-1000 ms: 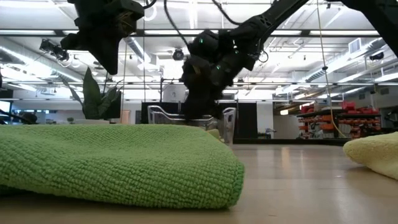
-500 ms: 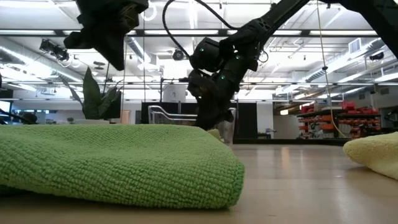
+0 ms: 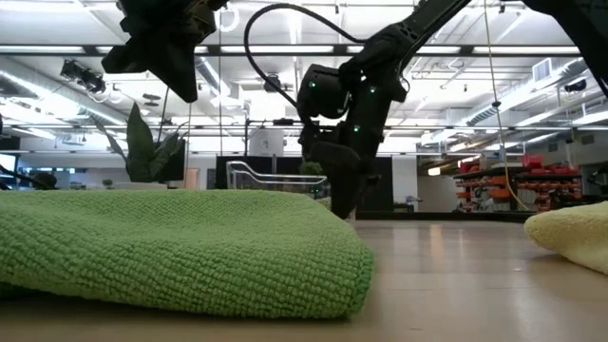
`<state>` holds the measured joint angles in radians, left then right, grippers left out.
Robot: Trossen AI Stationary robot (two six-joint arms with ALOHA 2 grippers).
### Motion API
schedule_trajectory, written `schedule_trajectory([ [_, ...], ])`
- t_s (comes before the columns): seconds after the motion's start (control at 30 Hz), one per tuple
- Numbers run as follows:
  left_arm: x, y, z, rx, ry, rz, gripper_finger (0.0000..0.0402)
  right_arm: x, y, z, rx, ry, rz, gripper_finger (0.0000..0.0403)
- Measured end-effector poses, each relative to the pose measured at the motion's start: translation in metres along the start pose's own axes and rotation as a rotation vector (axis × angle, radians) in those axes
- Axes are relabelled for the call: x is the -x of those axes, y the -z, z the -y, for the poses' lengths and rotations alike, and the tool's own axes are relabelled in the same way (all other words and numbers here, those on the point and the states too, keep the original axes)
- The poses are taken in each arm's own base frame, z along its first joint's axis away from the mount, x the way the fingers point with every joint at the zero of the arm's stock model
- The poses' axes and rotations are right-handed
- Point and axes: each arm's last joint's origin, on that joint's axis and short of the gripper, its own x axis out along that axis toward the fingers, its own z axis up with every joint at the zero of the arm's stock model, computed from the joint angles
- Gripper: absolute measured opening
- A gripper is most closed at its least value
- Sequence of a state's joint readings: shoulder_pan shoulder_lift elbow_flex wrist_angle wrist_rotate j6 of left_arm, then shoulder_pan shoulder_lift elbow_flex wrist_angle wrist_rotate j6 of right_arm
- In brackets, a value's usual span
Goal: Fold microfiber towels
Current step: Fold the orange microfiber cloth
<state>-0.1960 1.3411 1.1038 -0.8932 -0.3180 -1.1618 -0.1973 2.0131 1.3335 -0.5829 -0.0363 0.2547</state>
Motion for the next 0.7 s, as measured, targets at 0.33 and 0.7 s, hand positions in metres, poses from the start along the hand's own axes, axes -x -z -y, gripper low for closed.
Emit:
schedule_trajectory([
  [0.33,0.001,0.002,0.001,-0.015,-0.004,0.006,0.0013,0.016,0.036,-0.03,0.074,0.081,-0.232,0.0003],
  [0.7,0.0,-0.002,-0.003,-0.011,-0.056,0.065,0.0022,0.102,0.038,-0.051,0.262,0.031,0.027,0.0002],
])
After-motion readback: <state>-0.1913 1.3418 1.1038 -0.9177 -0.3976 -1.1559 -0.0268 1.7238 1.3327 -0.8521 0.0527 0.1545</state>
